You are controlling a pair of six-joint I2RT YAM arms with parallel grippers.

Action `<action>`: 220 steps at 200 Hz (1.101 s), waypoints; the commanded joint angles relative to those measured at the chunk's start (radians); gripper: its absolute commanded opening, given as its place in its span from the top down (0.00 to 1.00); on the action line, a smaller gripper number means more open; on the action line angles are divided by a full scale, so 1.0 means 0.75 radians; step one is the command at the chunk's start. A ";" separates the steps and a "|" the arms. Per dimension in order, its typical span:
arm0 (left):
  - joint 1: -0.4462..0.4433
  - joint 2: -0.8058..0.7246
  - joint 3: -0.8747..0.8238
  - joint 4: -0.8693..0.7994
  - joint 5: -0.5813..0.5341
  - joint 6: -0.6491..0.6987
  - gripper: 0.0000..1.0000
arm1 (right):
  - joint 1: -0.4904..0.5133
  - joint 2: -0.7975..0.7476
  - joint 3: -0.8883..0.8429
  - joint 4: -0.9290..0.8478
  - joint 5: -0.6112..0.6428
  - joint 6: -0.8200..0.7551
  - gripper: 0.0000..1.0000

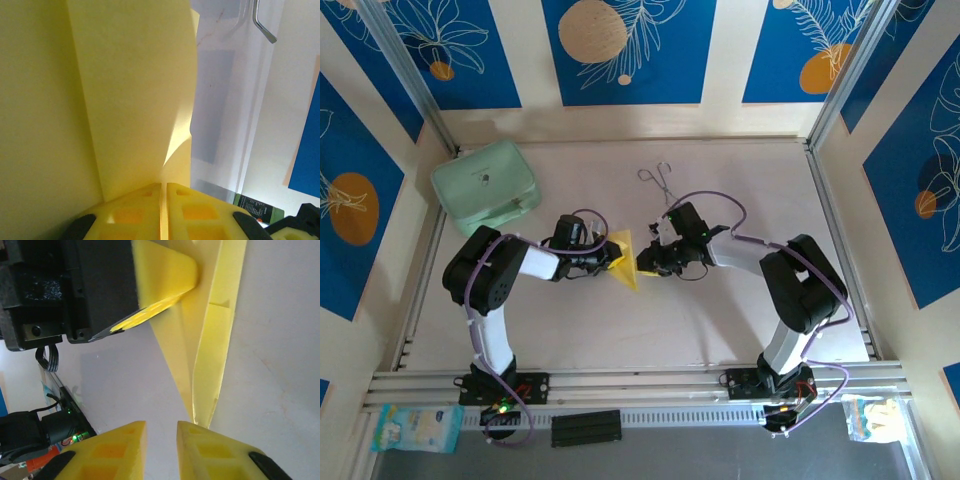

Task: Fold a paper plane with a square sheet of paper (pick it up from the middle)
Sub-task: Fourth fold the wing at the center of the table.

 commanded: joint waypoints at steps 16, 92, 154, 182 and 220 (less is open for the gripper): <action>-0.008 0.033 -0.022 0.004 0.014 0.003 0.86 | 0.060 0.046 0.048 -0.013 -0.024 0.001 0.84; -0.008 0.037 -0.024 -0.003 0.023 0.002 0.84 | 0.108 0.168 0.092 -0.010 -0.022 0.016 0.87; -0.009 0.039 -0.028 -0.007 0.024 0.003 0.80 | 0.109 0.192 0.071 -0.016 0.002 0.021 0.87; -0.008 0.039 -0.028 -0.010 0.024 0.007 0.80 | 0.109 0.206 0.065 -0.015 0.005 0.028 0.87; -0.007 0.041 -0.028 -0.010 0.027 0.009 0.80 | 0.108 0.193 0.061 -0.004 -0.006 0.045 0.87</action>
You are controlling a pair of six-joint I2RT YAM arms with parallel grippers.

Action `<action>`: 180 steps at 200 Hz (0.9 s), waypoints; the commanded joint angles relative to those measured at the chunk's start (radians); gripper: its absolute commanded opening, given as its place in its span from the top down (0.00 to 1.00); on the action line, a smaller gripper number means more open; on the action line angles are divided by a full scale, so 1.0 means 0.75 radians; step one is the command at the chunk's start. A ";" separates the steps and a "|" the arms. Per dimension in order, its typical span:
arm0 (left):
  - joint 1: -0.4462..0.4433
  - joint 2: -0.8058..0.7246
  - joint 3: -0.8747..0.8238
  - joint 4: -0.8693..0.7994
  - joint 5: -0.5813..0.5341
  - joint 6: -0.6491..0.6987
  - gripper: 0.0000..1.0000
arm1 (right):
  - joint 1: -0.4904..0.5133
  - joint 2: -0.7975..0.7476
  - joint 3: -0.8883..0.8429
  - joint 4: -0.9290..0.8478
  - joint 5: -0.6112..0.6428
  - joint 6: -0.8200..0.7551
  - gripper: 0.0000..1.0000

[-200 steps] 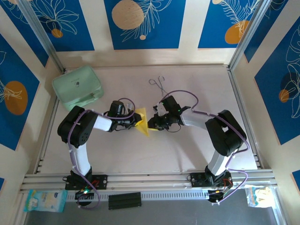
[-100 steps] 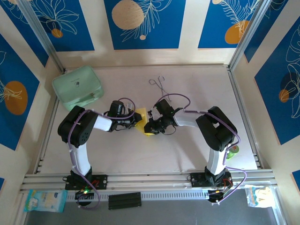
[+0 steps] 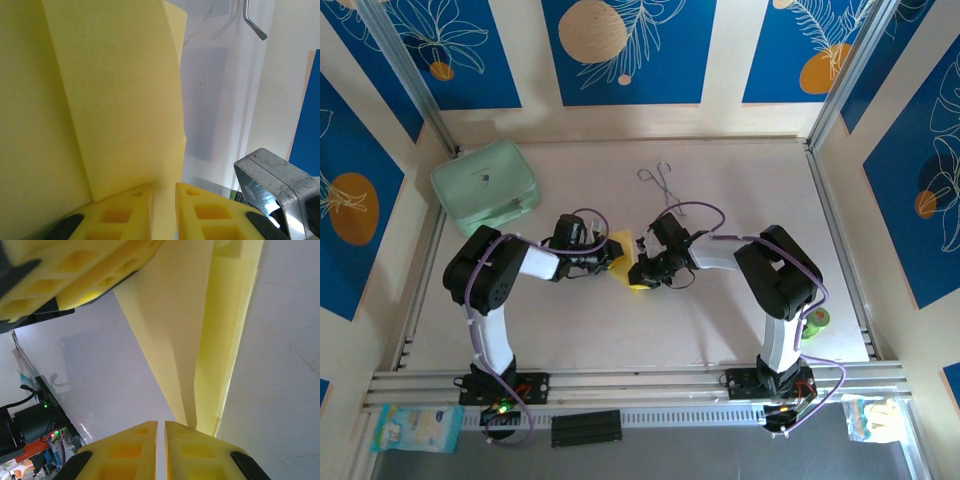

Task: Fold a paper plane with a square sheet of paper (pick it up from the middle)
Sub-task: Fourth fold the wing at the center of the table.

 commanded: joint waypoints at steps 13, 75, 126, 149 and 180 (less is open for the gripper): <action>-0.008 0.036 -0.024 -0.049 0.002 0.011 0.80 | 0.005 -0.028 0.011 0.010 -0.022 0.031 0.87; -0.009 0.035 -0.015 -0.078 0.000 0.018 0.79 | 0.008 -0.036 0.064 -0.014 0.031 0.015 0.87; -0.010 0.035 -0.015 -0.087 -0.002 0.019 0.80 | 0.013 0.008 0.073 -0.028 0.066 0.017 0.87; -0.010 0.034 -0.017 -0.093 -0.006 0.019 0.79 | 0.014 0.023 0.065 -0.036 0.068 0.020 0.87; -0.009 0.037 -0.016 -0.098 -0.008 0.020 0.80 | 0.012 0.033 0.048 -0.035 0.075 0.026 0.87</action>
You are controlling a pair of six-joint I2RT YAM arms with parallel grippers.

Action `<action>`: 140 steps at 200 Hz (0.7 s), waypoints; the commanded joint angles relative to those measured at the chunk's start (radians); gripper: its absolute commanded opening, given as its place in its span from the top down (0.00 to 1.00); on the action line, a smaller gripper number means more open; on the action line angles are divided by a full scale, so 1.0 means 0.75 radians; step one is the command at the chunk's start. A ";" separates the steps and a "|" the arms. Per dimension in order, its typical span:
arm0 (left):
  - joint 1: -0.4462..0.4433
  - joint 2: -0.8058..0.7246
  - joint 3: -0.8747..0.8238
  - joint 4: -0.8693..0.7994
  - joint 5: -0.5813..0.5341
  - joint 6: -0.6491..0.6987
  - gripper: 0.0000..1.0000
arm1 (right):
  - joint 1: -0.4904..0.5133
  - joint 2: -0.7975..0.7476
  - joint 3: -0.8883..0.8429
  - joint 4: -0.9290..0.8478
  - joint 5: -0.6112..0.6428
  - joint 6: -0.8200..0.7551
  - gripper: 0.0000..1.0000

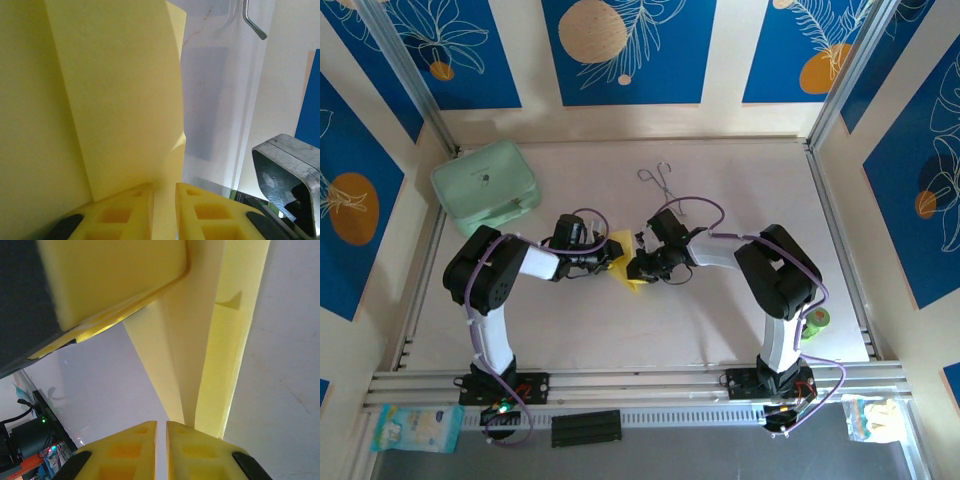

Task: Fold a paper plane with a square sheet of paper (pick it up from the middle)
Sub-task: Fourth fold the wing at the center of the table.

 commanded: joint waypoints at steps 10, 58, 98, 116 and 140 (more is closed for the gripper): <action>-0.009 0.039 -0.015 -0.098 -0.011 0.017 0.79 | 0.009 0.028 -0.005 -0.032 0.006 0.016 0.87; -0.009 0.035 -0.009 -0.121 -0.017 0.022 0.79 | 0.009 0.047 -0.011 -0.033 0.006 0.024 0.87; -0.008 0.035 -0.007 -0.132 -0.023 0.029 0.79 | 0.009 0.050 -0.017 -0.048 0.023 0.026 0.87; -0.009 0.035 -0.005 -0.134 -0.023 0.027 0.79 | 0.010 0.048 -0.020 -0.050 0.025 0.028 0.87; -0.009 0.035 -0.003 -0.140 -0.024 0.030 0.79 | 0.009 0.045 -0.026 -0.051 0.029 0.030 0.87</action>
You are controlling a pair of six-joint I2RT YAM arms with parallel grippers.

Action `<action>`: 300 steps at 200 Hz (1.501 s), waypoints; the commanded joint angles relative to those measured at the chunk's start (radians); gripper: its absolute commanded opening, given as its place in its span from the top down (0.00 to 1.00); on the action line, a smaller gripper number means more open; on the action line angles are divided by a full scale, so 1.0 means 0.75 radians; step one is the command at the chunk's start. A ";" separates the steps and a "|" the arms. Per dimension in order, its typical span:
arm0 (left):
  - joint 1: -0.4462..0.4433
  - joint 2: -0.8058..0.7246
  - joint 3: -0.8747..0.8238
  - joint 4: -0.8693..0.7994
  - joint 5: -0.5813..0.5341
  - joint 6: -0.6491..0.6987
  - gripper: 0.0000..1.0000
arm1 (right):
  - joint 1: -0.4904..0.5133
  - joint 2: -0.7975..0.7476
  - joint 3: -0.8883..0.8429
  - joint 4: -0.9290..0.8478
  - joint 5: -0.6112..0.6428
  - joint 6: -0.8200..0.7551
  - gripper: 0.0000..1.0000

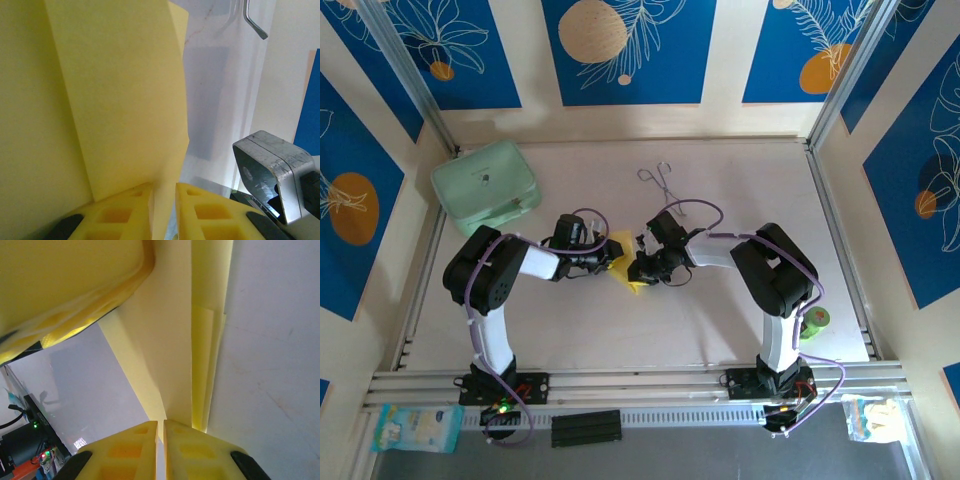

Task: Fold a paper plane with a square sheet of paper (pick it up from the middle)
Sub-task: Fourth fold the wing at the center of the table.

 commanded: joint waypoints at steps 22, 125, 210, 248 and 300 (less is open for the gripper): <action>-0.009 0.036 -0.006 -0.134 -0.024 0.029 0.79 | 0.007 0.012 -0.023 -0.047 0.008 0.017 0.87; -0.008 0.033 0.008 -0.151 -0.027 0.032 0.79 | 0.009 0.039 -0.029 -0.127 0.082 0.007 0.88; -0.009 -0.051 0.049 -0.194 0.003 0.057 0.79 | 0.016 0.069 0.014 -0.199 0.050 -0.069 0.88; -0.009 -0.159 0.093 -0.373 -0.035 0.181 0.79 | 0.008 0.078 0.074 -0.352 0.027 -0.291 0.90; -0.009 -0.174 0.119 -0.483 -0.046 0.293 0.80 | -0.026 0.049 0.085 -0.413 -0.016 -0.434 0.90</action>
